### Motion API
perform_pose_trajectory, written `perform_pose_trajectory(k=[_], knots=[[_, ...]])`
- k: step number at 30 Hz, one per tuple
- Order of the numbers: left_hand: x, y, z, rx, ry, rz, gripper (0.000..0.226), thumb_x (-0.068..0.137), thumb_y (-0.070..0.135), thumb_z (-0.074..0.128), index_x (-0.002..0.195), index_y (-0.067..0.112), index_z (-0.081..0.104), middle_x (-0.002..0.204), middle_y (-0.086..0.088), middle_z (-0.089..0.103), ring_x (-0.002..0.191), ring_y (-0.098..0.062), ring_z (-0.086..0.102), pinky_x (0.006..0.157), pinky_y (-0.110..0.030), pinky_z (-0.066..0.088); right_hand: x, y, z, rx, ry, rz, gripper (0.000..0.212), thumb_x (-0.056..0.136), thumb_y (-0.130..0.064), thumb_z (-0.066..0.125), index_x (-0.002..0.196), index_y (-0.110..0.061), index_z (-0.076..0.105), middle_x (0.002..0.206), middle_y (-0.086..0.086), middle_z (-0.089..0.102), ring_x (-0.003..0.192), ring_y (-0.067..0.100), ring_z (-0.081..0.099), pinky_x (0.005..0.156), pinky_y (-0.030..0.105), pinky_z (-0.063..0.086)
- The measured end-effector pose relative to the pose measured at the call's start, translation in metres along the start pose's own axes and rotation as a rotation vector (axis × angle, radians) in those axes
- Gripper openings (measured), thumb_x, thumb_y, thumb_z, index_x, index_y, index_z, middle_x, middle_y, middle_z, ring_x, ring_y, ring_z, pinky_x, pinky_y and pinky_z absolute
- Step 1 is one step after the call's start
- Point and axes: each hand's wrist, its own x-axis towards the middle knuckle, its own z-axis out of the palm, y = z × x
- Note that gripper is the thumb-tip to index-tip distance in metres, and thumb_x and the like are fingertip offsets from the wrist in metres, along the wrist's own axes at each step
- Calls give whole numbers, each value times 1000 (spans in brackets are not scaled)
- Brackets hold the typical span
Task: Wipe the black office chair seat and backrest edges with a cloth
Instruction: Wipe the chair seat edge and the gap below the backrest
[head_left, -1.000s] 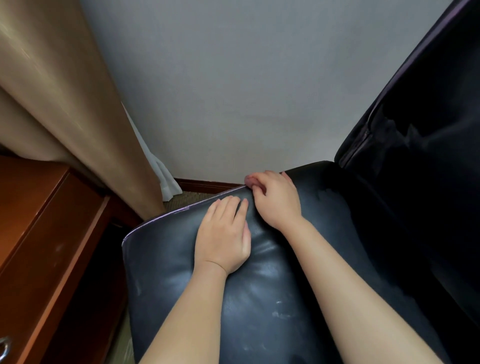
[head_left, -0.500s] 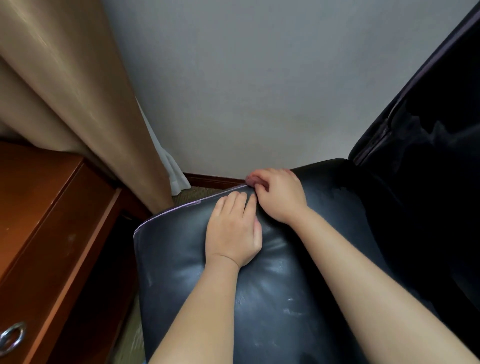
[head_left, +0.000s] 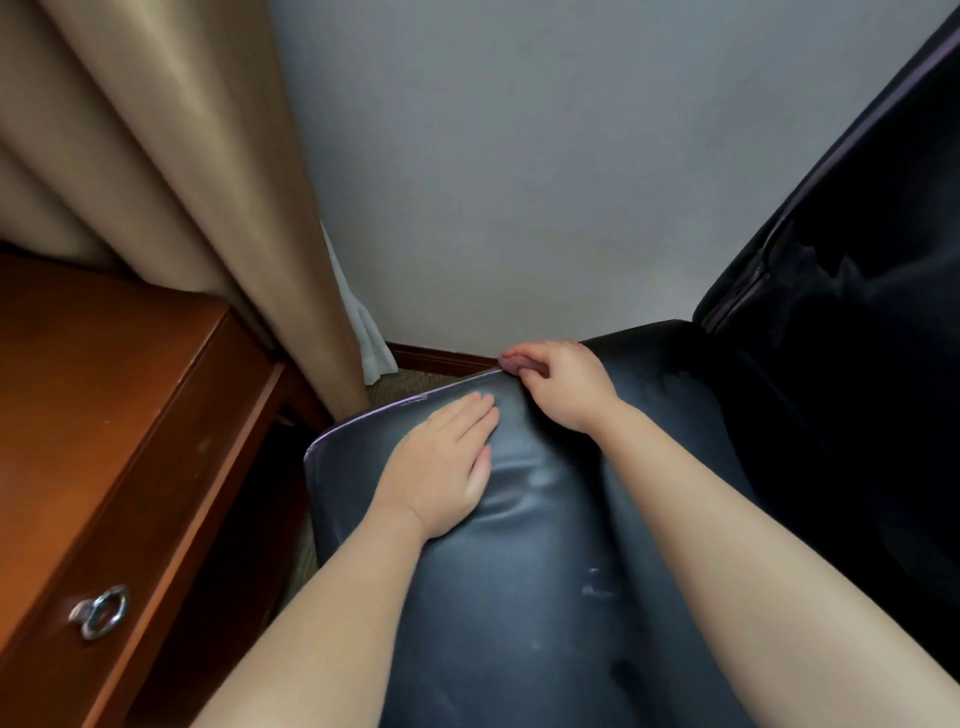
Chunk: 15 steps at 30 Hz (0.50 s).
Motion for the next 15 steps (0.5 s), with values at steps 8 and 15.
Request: perform_pose_trajectory(k=[8,15], knots=[[-22,-10,-3,4,58,-21,45,88,24,42,125,7,62,134,-7,58,125,-24,53,109,-35,30,-9,-13,13,-102,55,-9,28,93,-19,48,112,-28,66,117,-11,65,115,13,53,106,33,27],[-18,-13,5,-21,160,1,43,84,18,45,120,6,65,130,-8,61,121,-24,55,108,-35,34,-11,-16,22,-83,133,-13,21,92,-25,53,107,-27,67,110,-13,67,110,11,55,106,33,25]])
